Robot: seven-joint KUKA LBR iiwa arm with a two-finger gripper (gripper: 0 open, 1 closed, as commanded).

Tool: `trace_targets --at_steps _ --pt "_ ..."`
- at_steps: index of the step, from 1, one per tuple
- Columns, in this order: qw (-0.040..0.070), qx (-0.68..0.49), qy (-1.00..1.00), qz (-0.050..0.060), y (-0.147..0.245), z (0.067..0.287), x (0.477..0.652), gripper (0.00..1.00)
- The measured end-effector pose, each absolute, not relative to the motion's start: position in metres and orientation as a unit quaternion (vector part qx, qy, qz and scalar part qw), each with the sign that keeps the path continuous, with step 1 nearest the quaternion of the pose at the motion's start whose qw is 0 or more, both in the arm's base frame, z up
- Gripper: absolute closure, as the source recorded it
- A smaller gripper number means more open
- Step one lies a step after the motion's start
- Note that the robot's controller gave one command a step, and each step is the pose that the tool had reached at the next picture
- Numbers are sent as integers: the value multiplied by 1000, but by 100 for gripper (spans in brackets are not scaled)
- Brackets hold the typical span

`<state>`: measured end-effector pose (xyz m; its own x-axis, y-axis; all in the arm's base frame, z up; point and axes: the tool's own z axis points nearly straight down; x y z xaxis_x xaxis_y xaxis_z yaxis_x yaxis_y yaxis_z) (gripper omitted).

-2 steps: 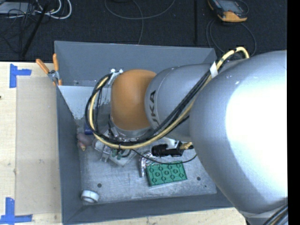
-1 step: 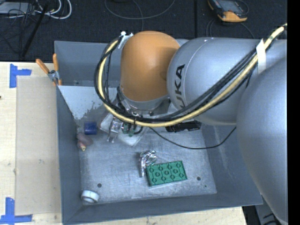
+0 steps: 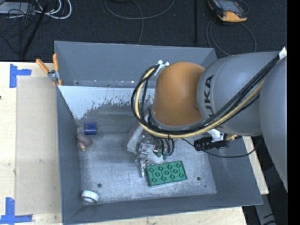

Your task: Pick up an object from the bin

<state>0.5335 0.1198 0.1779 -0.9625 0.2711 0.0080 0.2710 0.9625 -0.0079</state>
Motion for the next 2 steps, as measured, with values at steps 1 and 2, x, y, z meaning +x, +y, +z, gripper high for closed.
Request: trace_targets --at_steps 1,2 --pt "1 -135 -991 0 124 181 536 0" --pt "-4 16 -1000 -4 54 77 547 0"
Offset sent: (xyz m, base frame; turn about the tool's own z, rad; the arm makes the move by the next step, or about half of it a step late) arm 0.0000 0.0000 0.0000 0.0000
